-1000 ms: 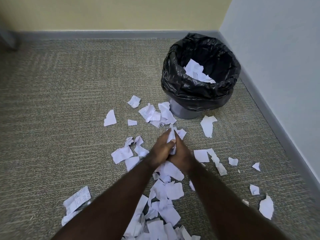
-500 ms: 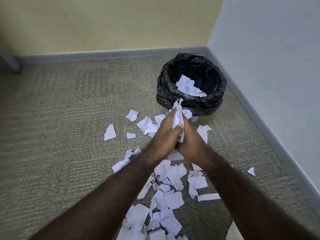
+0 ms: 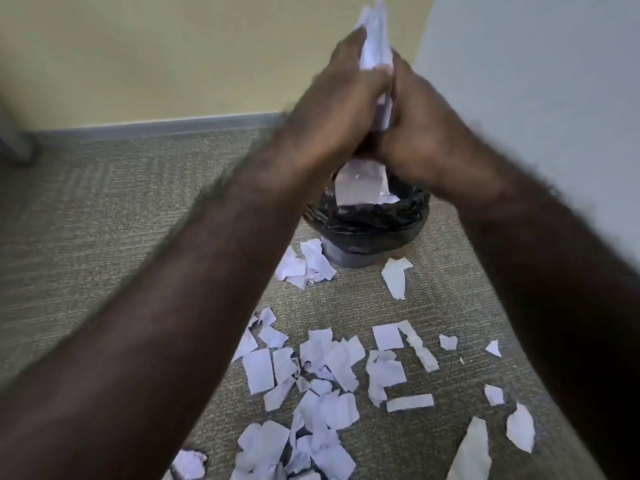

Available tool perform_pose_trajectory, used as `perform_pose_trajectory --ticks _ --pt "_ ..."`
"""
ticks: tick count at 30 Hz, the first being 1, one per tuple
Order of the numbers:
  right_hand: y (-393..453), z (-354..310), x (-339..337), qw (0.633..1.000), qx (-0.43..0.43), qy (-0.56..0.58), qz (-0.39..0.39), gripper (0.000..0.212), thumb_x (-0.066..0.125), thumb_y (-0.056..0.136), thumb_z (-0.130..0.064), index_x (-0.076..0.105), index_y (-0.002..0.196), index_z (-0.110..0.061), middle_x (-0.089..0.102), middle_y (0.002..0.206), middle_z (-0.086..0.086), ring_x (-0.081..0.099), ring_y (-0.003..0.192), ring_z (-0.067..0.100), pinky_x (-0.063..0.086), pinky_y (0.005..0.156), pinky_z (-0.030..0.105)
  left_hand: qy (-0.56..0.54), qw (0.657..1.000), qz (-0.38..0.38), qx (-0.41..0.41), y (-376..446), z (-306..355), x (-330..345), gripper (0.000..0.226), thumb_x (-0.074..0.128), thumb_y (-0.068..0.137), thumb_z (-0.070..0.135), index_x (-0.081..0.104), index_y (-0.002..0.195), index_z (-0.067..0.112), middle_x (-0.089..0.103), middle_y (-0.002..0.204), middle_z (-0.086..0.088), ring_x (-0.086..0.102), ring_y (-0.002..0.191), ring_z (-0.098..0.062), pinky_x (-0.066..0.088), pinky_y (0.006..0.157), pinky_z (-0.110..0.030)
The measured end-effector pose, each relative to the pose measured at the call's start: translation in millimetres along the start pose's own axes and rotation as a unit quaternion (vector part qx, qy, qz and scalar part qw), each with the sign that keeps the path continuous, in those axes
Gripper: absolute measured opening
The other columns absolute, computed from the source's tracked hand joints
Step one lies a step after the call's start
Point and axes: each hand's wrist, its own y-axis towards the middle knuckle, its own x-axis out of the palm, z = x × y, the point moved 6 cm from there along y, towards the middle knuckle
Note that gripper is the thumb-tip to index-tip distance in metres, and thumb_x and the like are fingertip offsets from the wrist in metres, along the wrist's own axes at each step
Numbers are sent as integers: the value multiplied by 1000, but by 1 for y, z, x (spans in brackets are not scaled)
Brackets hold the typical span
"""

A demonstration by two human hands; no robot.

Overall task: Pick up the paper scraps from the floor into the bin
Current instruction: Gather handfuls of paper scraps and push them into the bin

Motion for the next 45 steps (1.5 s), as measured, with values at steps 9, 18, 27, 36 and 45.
perform_pose_trajectory --ticks 9,18,27,36,45 --pt "49 99 -24 996 74 -39 -15 73 68 75 16 38 139 -2 64 99 -5 66 87 -2 52 69 17 10 995 -29 -92 85 -63 51 40 43 98 10 46 137 13 65 119 -12 65 106 -23 53 98 -43" --pt "27 162 4 976 110 -169 -81 29 52 95 2 53 122 -9 53 96 -5 53 91 6 45 97 24 193 964 -127 -132 82 -146 85 66 38 82 33 37 147 18 55 137 -17 51 126 -33 41 107 -45" --pt "36 181 -15 964 208 -146 -70 47 51 86 -13 61 129 -30 67 119 1 64 106 22 53 83 32 206 962 -86 -157 95 -142 57 54 39 93 38 43 144 19 49 146 -11 46 132 -30 39 108 -42" --pt "31 182 -49 972 179 -107 109 43 48 88 2 68 122 -17 67 112 -4 63 92 9 54 86 22 66 994 22 -79 87 -133 29 44 43 101 30 46 143 18 50 145 -6 48 124 -17 39 106 -33" --pt "-60 232 -97 911 244 -131 307 32 53 85 -6 72 109 -15 73 111 2 66 98 17 49 89 26 24 974 223 -15 41 -169 -45 35 50 88 19 61 120 11 63 121 -10 60 112 -19 52 98 -31"
